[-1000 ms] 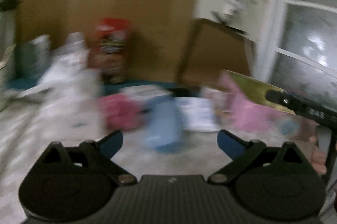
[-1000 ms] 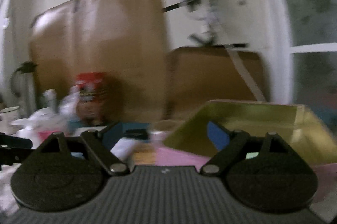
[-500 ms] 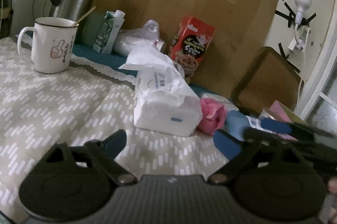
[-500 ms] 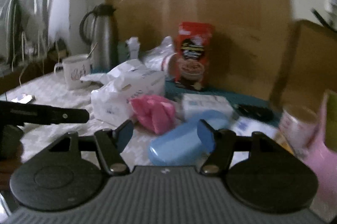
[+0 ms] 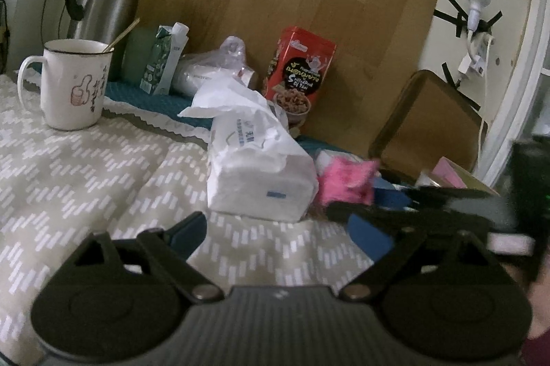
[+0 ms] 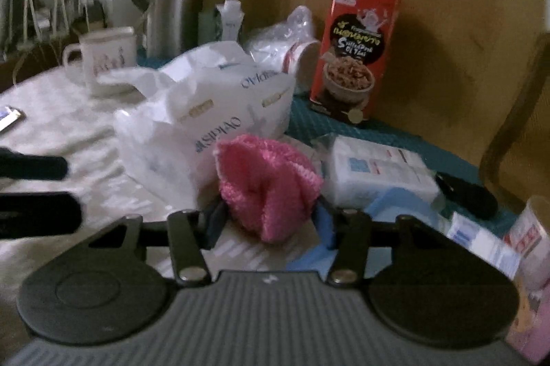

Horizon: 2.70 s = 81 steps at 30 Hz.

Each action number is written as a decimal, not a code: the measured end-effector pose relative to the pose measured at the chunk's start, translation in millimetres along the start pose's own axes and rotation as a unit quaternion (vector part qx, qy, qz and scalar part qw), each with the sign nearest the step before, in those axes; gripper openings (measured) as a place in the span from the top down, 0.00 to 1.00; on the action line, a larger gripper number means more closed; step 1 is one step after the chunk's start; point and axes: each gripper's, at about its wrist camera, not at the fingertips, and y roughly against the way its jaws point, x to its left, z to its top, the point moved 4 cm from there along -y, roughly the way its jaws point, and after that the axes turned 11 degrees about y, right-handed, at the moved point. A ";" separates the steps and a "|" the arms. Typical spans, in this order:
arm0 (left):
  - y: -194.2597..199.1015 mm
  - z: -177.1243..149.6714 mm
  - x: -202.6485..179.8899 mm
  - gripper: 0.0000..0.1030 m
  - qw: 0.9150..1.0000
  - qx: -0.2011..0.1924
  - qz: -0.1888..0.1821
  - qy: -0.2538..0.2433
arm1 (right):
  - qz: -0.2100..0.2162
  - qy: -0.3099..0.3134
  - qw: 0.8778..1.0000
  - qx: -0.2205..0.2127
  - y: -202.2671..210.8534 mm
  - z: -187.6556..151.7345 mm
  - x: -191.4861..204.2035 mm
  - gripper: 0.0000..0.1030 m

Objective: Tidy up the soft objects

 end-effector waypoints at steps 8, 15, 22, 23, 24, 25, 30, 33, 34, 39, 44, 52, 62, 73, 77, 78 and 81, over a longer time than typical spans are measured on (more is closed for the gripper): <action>-3.6 -0.2 5.1 0.10 1.000 0.016 0.001 0.025 | 0.105 0.029 0.993 -0.055 81.8 -32.5 24.8 0.45; -1.2 -5.8 -5.0 0.09 0.999 0.034 -0.010 0.019 | 0.014 0.067 0.997 -0.025 120.5 -83.4 32.8 0.38; 12.1 -17.9 -61.3 0.06 0.992 0.076 -0.104 -0.006 | 0.020 0.002 0.999 -0.026 137.3 -105.0 19.7 0.28; 10.7 -20.7 -70.5 0.06 0.990 0.088 -0.114 -0.013 | 0.017 -0.002 0.999 -0.029 138.9 -105.6 18.7 0.28; 9.5 -24.2 -77.1 0.06 0.988 0.099 -0.120 -0.015 | 0.014 -0.005 0.999 -0.033 139.5 -105.0 17.1 0.28; 7.3 -28.2 -84.2 0.06 0.985 0.112 -0.128 -0.015 | 0.012 -0.008 0.999 -0.037 143.0 -106.8 15.6 0.28; 3.7 -46.1 -112.7 0.08 0.977 0.142 -0.153 -0.042 | 0.012 -0.026 0.999 -0.041 144.0 -105.9 10.0 0.27; 0.9 -53.1 -119.0 0.16 0.980 0.141 -0.124 -0.071 | 0.024 -0.030 0.999 -0.024 136.1 -104.2 10.7 0.27; 1.1 -53.5 -117.6 0.17 0.980 0.142 -0.117 -0.071 | 0.029 -0.032 0.999 -0.017 132.3 -103.7 11.6 0.27; 1.0 -50.1 -94.6 0.20 0.985 0.143 -0.081 -0.058 | 0.058 -0.042 0.997 -0.007 120.0 -97.3 18.3 0.27; -7.1 -57.8 -79.4 0.55 0.978 0.183 -0.101 -0.025 | 0.073 -0.036 0.997 -0.002 108.5 -90.5 23.0 0.29; -15.9 -57.3 -124.3 0.55 0.973 0.175 -0.133 -0.068 | 0.051 -0.059 0.996 -0.032 120.0 -93.5 13.2 0.49; -82.4 -53.9 -267.2 0.55 0.945 0.177 -0.236 -0.144 | -0.131 -0.106 0.982 -0.089 174.7 -107.6 -80.1 0.48; -150.6 -80.7 -346.5 0.42 0.950 0.167 -0.183 -0.191 | -0.254 -0.174 0.950 -0.059 178.3 -140.7 -183.3 0.43; -144.4 -76.5 -336.0 0.26 0.954 0.153 -0.181 -0.185 | -0.284 -0.186 0.938 -0.066 181.5 -148.6 -192.5 0.26; -139.9 -74.3 -331.9 0.26 0.955 0.146 -0.180 -0.186 | -0.288 -0.189 0.936 -0.068 183.3 -150.6 -191.8 0.26; -117.4 -66.9 -309.8 0.26 0.956 0.129 -0.192 -0.178 | -0.295 -0.200 0.931 -0.072 187.7 -155.8 -190.8 0.25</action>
